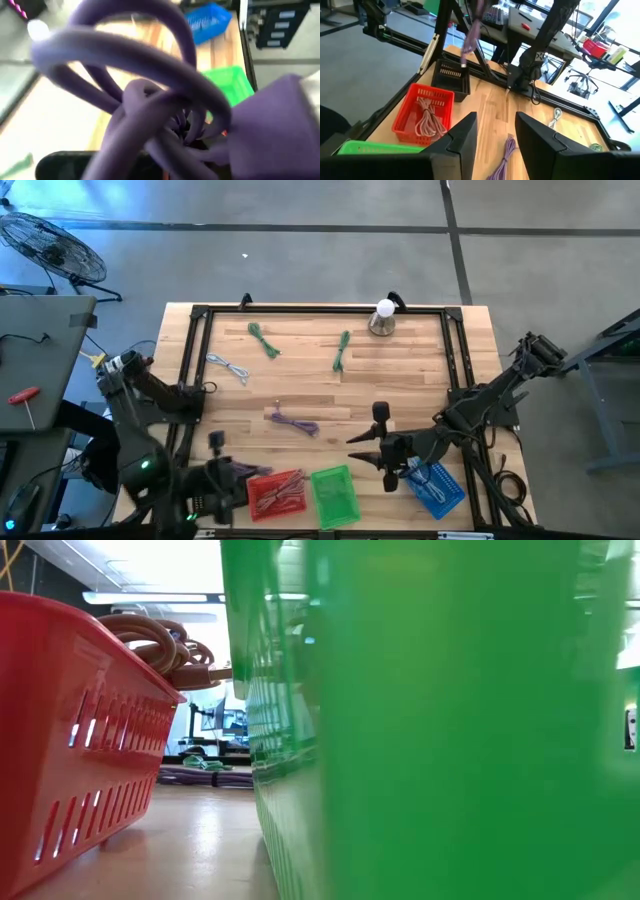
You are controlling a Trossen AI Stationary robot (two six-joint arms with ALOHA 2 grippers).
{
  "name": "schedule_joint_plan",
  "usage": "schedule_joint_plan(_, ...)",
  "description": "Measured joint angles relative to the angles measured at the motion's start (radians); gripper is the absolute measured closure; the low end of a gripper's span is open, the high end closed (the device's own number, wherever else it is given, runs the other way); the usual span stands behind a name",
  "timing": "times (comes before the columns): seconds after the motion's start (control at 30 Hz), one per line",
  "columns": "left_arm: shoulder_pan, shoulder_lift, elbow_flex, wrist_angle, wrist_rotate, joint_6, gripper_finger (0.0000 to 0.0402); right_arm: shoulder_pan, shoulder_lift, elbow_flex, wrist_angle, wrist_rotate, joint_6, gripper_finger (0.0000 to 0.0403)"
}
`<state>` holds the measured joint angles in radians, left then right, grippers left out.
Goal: Pick & Place USB Port
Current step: Put the purple USB charger into the black bin
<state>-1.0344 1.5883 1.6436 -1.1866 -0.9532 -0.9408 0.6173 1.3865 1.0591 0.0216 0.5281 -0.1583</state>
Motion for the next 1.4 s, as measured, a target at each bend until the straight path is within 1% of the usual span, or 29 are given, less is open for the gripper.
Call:
schedule_joint_plan(0.1, -0.078, 0.015, 0.0, -0.119, 0.043, -0.21, 0.0382, -0.017, 0.0, 0.0, 0.009, -0.029, 0.011, 0.0277)
schedule_joint_plan(0.17, -0.118, 0.027, 0.0, -0.192, 0.104, -0.359, 0.0383, -0.024, 0.0, 0.0, 0.019, -0.035, 0.026, 0.0277)
schedule_joint_plan(0.23, -0.151, 0.052, 0.0, -0.261, 0.198, -0.501, 0.0383, -0.029, 0.0, 0.0, 0.029, -0.038, 0.027, 0.0277)
schedule_joint_plan(0.3, -0.173, 0.078, -0.001, -0.308, 0.311, -0.612, 0.0383, -0.034, 0.0, 0.0, 0.034, -0.041, 0.027, 0.0277)
schedule_joint_plan(0.37, -0.182, 0.105, -0.001, -0.347, 0.42, -0.698, 0.0383, -0.035, 0.0, 0.0, 0.048, -0.041, 0.028, 0.0277)
schedule_joint_plan(0.43, -0.184, 0.137, -0.001, -0.36, 0.51, -0.749, 0.0383, -0.036, 0.0, 0.0, 0.059, -0.041, 0.028, 0.0277)
schedule_joint_plan(0.5, -0.184, 0.164, -0.002, -0.358, 0.564, -0.758, 0.0383, -0.036, 0.0, 0.0, 0.062, -0.041, 0.027, 0.0277)
schedule_joint_plan(0.8, -0.168, 0.246, -0.002, -0.355, 0.733, -0.762, 0.0384, -0.035, 0.0, 0.0, 0.066, -0.039, 0.055, 0.0277)
schedule_joint_plan(1.0, -0.155, 0.288, -0.002, -0.331, 0.741, -0.741, 0.0384, -0.035, 0.0, 0.0, 0.066, -0.041, 0.057, 0.0277)
schedule_joint_plan(1.1, -0.144, 0.313, -0.002, -0.324, 0.745, -0.703, 0.0384, -0.035, 0.0, 0.0, 0.066, -0.046, 0.079, 0.0277)
schedule_joint_plan(1.2, -0.142, 0.322, -0.008, -0.316, 0.735, -0.684, 0.0384, -0.035, 0.0, 0.0, 0.066, -0.067, 0.099, 0.0277)
schedule_joint_plan(1.27, -0.126, 0.32, -0.036, -0.278, 0.731, -0.666, 0.0384, -0.035, 0.0, 0.0, 0.066, -0.079, 0.109, 0.0277)
schedule_joint_plan(1.4, -0.108, 0.321, -0.108, -0.158, 0.747, -0.579, 0.0384, -0.034, 0.0, 0.0, 0.063, -0.112, 0.135, 0.0277)
